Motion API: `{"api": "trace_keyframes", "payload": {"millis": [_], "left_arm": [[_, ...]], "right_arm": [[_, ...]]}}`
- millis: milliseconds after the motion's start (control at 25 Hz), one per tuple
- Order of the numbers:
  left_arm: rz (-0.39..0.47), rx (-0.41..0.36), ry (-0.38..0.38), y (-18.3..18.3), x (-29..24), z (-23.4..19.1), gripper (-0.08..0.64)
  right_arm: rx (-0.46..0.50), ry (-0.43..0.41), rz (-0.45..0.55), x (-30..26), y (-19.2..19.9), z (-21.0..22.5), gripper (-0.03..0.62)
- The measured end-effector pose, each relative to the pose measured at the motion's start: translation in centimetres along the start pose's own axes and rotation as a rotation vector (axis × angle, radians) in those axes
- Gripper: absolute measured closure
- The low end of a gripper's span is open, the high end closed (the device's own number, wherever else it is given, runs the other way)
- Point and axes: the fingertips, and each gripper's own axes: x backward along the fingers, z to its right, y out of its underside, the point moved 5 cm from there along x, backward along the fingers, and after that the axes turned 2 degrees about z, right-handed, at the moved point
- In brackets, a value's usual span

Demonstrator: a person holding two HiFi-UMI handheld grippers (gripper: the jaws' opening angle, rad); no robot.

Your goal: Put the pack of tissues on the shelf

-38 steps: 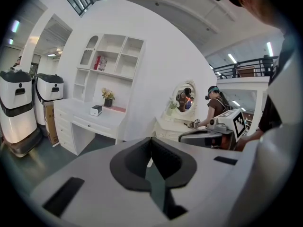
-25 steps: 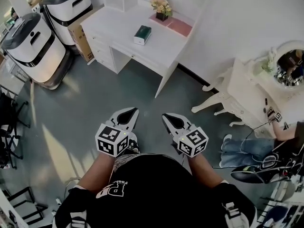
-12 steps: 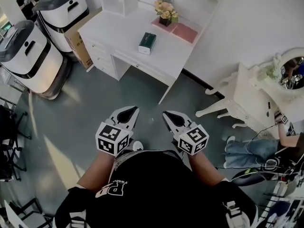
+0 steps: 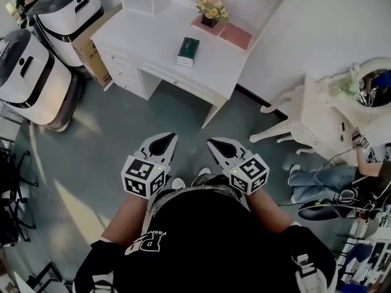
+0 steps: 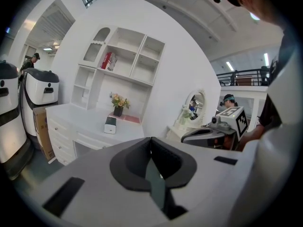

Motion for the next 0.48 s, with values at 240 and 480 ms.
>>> {"api": "trace_keyframes", "payload": {"millis": [240,480], "left_arm": [[-0.001,0.056,-0.045,1.0,0.3,-2.1,0.546],[-0.002,0.053,-0.085,0.9,-0.2,-4.1,0.546]], "right_arm": [[0.015,-0.030,-0.008,-2.0,-0.5,0.0,0.583],[0.015,-0.068,0.007,-4.9,-0.9,1.4,0.583]]}}
